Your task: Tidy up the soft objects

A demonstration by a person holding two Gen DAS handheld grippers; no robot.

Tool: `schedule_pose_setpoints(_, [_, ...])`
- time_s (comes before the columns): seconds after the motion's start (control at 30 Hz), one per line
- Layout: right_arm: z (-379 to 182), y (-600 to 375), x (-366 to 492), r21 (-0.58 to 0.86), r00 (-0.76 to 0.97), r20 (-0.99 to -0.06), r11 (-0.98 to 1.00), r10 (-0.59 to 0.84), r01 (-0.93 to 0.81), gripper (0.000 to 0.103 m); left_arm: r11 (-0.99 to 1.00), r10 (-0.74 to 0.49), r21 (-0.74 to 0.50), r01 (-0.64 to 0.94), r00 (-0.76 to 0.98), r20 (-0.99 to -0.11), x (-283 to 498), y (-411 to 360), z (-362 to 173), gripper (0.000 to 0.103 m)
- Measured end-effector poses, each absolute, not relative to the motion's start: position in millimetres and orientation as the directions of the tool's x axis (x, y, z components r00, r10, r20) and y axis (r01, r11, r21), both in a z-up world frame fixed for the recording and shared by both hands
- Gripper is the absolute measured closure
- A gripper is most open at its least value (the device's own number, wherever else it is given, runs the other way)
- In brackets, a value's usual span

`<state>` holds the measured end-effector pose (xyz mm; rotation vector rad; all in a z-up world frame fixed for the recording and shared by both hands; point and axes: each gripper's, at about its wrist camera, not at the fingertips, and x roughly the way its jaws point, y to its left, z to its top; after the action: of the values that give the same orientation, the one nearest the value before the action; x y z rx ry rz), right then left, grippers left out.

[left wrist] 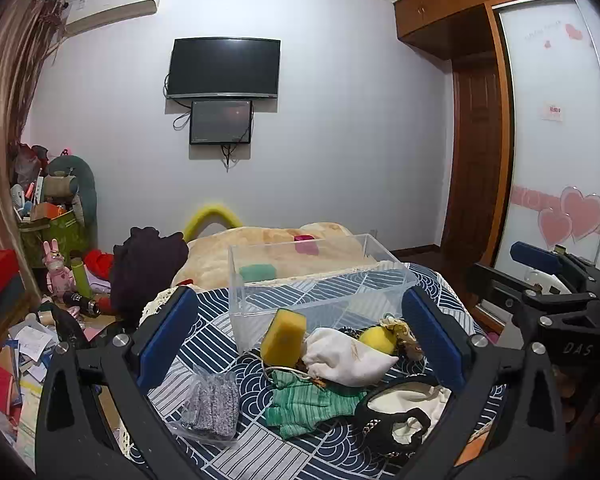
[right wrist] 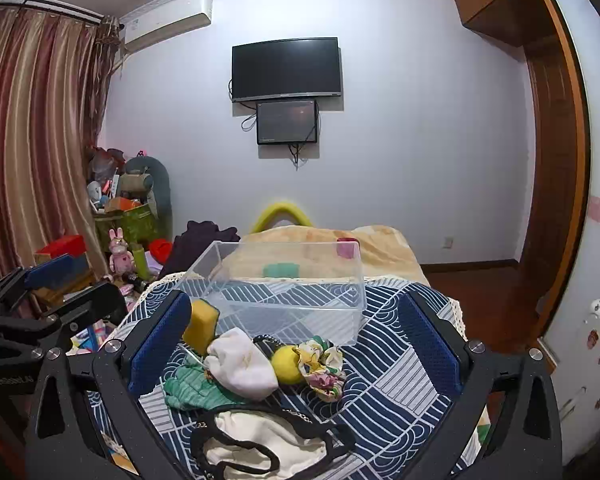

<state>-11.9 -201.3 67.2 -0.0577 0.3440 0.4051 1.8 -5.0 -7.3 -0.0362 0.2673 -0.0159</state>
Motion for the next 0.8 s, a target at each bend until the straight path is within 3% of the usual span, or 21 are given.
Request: schedule_pose_setpoints(0.8, [67.1, -202.8, -15.0, 0.022, 0.86, -0.322, 0.911, 0.396, -0.411, 0.0, 0.998, -0.031, -0.056, 0.016, 0.961, -0.274, 3.3, -3.5, -7.4, 0.0])
